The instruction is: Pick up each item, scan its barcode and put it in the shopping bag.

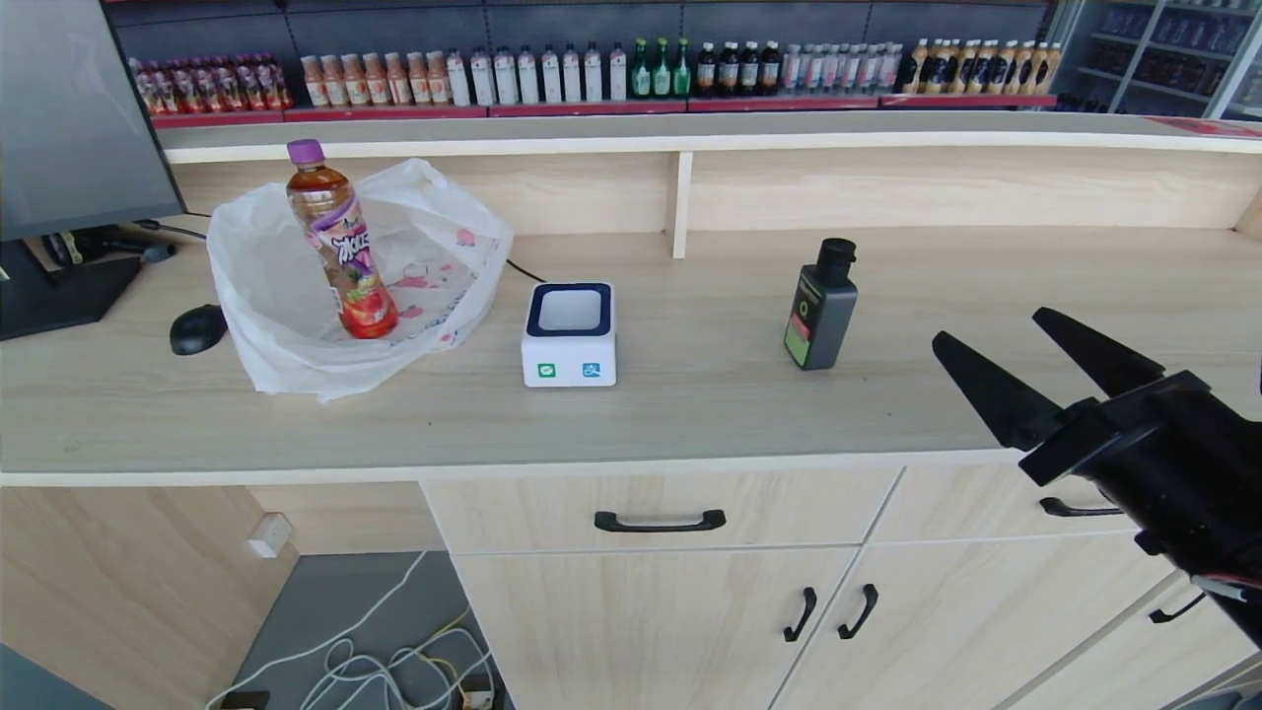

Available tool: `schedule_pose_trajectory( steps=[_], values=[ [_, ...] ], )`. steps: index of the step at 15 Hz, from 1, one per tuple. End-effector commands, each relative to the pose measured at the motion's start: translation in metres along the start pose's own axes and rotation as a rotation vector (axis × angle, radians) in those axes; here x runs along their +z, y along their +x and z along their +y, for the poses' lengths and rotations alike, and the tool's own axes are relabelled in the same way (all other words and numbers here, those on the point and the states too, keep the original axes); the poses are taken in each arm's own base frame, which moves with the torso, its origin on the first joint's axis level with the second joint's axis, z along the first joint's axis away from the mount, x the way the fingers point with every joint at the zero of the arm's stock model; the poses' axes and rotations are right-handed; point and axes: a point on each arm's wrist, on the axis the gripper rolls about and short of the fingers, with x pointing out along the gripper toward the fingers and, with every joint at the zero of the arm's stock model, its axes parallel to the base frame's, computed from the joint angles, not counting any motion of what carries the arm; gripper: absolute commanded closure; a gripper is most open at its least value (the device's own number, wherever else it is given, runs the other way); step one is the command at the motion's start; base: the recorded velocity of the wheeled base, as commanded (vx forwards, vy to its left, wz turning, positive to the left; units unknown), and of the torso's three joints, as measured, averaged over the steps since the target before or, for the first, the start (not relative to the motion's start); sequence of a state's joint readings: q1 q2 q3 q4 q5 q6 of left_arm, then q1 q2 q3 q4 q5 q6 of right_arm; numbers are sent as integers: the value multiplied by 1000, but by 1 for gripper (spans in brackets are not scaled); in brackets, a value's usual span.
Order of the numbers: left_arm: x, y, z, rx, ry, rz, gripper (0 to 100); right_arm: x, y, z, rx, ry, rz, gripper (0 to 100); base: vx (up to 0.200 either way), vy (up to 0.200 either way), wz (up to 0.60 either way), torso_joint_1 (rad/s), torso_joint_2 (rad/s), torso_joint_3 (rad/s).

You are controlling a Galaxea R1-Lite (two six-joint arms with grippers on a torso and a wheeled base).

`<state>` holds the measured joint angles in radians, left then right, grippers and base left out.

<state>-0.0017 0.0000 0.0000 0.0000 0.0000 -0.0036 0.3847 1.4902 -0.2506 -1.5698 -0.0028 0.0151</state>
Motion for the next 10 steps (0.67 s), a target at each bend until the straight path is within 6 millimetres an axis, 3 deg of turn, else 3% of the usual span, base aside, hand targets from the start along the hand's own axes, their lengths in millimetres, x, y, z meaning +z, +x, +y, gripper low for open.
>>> schedule_pose_trajectory(
  steps=[1, 4, 10],
  values=[
    [0, 0, 0, 2, 1, 0, 0, -4, 1, -1, -3, -1, 17, 0, 0, 0, 0, 0, 0, 0],
    [0, 0, 0, 2, 1, 0, 0, -13, 2, 2, 8, 8, 56, 0, 0, 0, 0, 0, 0, 0],
    [0, 0, 0, 2, 1, 0, 0, -38, 57, 1, 6, 70, 64, 0, 0, 0, 0, 0, 0, 0]
  ],
)
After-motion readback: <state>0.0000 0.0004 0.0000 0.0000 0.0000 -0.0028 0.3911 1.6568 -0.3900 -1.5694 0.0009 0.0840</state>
